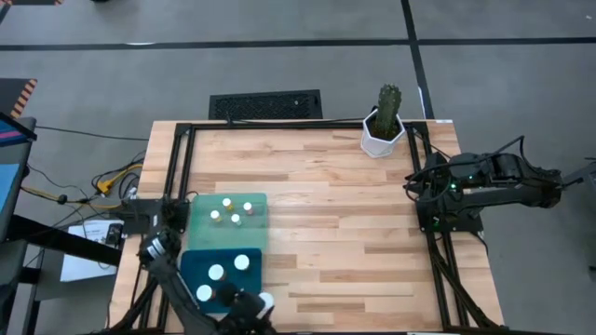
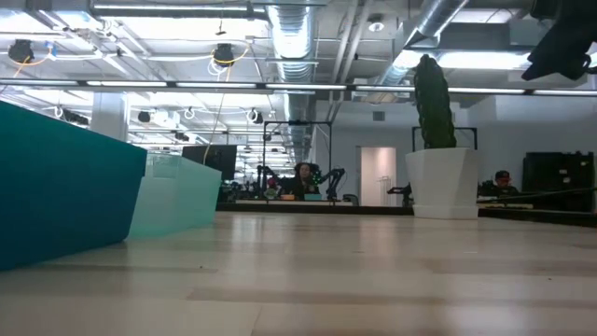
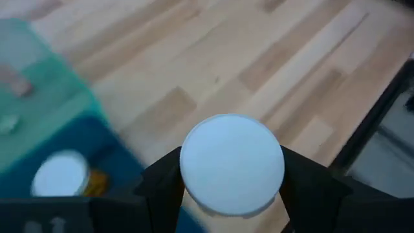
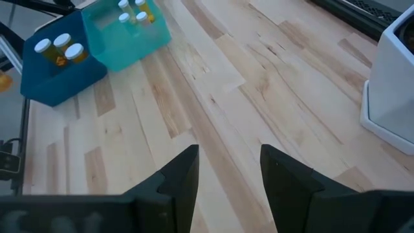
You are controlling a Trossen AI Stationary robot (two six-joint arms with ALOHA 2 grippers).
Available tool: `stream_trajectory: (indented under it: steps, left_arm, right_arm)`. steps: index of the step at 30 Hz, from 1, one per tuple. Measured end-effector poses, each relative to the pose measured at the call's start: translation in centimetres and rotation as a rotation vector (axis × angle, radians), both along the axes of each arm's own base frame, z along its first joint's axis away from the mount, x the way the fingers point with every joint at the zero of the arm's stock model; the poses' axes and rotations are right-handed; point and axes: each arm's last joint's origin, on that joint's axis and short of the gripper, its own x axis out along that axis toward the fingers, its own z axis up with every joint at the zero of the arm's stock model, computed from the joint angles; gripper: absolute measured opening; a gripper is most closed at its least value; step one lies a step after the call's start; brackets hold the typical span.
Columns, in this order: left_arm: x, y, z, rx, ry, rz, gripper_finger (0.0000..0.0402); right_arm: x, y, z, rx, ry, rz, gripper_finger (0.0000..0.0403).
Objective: Pick and place medicine bottles into bin by pill shape (circle, oval)
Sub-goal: Put the big orange pill bottle into the blue bin
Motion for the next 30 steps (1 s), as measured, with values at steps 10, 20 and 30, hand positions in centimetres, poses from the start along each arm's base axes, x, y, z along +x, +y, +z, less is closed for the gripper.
stream_trajectory:
  steps: [10, 20, 30]
  left_arm:
    - [-3.4, -1.9, -3.9, -0.069, -0.025, 0.16, 0.0214]
    - [-3.7, -1.4, -2.5, -0.067, -0.005, 0.118, 0.0214]
    - [-6.6, 2.7, 1.1, -0.065, -0.01, 0.099, 0.0214]
  right_arm:
    - [0.0, 0.0, 0.0, 0.015, -0.005, -0.011, 0.0175]
    - [0.0, 0.0, 0.0, 0.017, -0.006, -0.013, 0.0175]
    - [0.0, 0.0, 0.0, 0.016, -0.006, -0.013, 0.0175]
